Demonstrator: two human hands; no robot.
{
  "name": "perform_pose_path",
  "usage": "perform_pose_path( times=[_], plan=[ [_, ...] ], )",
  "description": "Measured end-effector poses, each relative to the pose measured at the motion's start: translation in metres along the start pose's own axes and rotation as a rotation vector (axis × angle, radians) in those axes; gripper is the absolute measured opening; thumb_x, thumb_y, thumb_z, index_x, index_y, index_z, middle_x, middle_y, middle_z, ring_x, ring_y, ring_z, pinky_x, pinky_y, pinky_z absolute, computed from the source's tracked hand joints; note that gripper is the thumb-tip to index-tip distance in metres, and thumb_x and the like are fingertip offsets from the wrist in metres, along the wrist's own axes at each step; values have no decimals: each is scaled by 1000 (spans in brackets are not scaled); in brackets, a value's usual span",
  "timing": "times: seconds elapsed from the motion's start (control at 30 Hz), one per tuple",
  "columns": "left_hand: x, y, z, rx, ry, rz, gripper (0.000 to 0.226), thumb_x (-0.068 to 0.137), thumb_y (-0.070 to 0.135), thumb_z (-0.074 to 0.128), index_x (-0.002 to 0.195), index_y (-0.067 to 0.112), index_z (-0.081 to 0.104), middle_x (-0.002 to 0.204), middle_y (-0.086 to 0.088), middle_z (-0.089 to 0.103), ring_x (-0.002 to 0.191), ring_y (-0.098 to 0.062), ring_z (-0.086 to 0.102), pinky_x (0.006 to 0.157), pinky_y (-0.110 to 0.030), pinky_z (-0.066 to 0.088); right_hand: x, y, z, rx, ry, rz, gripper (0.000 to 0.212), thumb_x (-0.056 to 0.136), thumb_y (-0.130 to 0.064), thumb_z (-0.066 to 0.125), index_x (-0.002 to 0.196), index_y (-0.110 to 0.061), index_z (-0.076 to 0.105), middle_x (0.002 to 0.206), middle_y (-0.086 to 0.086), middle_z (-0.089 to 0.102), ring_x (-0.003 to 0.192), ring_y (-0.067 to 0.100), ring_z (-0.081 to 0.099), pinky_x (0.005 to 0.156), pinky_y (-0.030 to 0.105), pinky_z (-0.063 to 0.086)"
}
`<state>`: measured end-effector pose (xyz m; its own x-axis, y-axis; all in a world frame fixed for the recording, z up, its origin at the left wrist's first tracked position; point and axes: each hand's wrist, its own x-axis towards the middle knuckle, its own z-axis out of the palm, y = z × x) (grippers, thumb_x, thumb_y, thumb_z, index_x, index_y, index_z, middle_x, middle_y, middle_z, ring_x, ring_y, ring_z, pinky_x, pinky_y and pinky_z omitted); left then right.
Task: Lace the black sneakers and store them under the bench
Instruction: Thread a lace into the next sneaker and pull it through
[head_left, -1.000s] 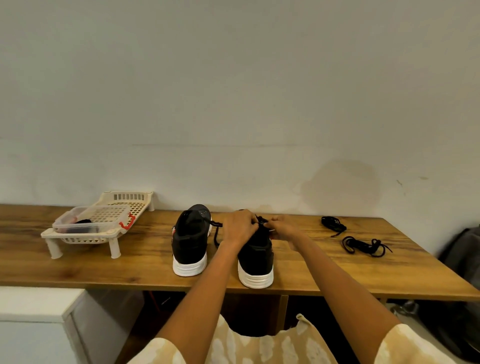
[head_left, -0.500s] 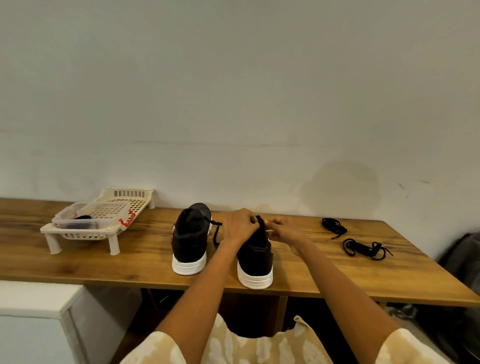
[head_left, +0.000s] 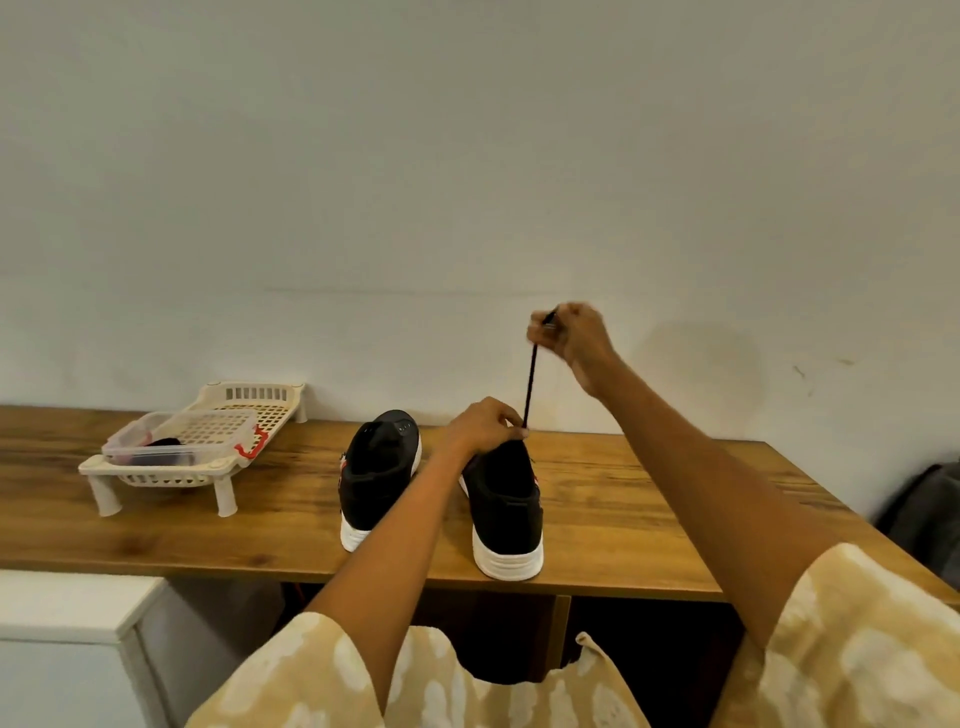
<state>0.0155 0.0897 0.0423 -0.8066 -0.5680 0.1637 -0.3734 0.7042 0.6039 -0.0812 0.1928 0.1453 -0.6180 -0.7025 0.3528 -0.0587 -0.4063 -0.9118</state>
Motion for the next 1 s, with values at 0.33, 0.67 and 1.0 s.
perform_pose_path(
  times=[0.33,0.67,1.0],
  plan=[
    [10,76,-67,-386,349,148,9,86,23,67,81,16,71,77,3,69,90,-16,65,91,-41,50,-23,46,-31,-876,-285,80,32,97,-14,52,126,-3,56,86,7,63,62,12,58,61,17,52],
    [-19,27,-39,-355,460,-10,20,93,29,58,99,11,63,95,-7,68,88,-19,62,79,-32,46,-21,30,-18,-382,33,-70,18,94,-12,56,103,-2,68,73,5,64,54,10,59,64,21,57],
    [-46,-50,13,-205,126,-226,16,91,22,62,99,10,67,109,-11,66,102,-22,60,88,-30,44,-38,104,-57,-451,207,409,14,95,-6,53,97,4,63,66,8,55,50,16,47,46,25,46]
  ],
)
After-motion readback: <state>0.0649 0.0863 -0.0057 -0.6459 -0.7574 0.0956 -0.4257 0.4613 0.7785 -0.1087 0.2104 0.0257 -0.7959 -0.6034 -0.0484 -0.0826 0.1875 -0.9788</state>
